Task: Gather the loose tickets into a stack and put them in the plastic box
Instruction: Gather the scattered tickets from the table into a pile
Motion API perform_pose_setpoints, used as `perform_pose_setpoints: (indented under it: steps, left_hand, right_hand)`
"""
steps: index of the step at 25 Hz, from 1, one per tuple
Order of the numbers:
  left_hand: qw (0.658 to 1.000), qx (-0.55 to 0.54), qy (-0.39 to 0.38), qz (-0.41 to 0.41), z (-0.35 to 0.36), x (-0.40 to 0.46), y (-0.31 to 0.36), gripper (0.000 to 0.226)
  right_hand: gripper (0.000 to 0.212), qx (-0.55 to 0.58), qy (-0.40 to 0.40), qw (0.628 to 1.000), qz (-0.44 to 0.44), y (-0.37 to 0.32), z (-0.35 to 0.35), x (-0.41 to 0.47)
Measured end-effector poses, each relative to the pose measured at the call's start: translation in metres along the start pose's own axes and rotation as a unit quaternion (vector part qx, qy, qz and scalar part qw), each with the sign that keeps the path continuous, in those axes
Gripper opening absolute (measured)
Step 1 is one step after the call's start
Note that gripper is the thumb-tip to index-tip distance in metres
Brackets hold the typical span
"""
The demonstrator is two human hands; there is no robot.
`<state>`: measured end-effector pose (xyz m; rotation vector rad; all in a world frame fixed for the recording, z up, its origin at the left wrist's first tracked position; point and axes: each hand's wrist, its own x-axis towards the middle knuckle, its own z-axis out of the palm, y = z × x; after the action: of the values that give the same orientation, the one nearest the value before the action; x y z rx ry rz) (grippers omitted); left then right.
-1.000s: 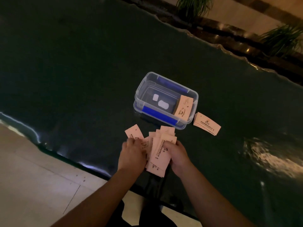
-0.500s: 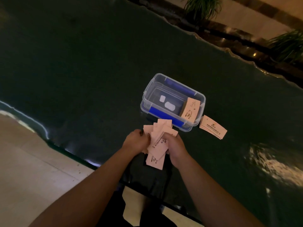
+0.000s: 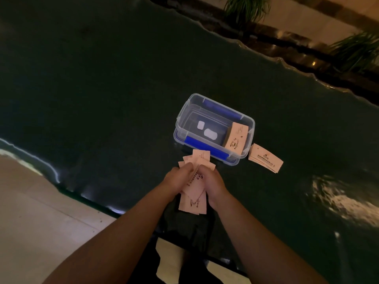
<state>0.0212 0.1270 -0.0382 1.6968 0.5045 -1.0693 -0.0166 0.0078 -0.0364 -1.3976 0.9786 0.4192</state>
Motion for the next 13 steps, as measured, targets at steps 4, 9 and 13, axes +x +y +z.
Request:
perform_pose_setpoints:
  steps: [4,9,13]
  left_hand:
    - [0.997,0.026,-0.075,0.02,0.0,0.001,0.002,0.06]
    - [0.997,-0.022,-0.076,0.015,0.006,0.0,-0.001,0.075]
    - [0.992,-0.078,-0.083,0.054,0.016,-0.01,-0.001,0.063]
  right_hand:
    - [0.067,0.039,-0.034,0.998,0.04,0.005,0.0,-0.002]
    - [0.061,0.105,-0.075,0.99,0.06,0.01,-0.002,-0.011]
    - [0.057,0.027,-0.115,0.993,0.001,-0.004,-0.022,-0.022]
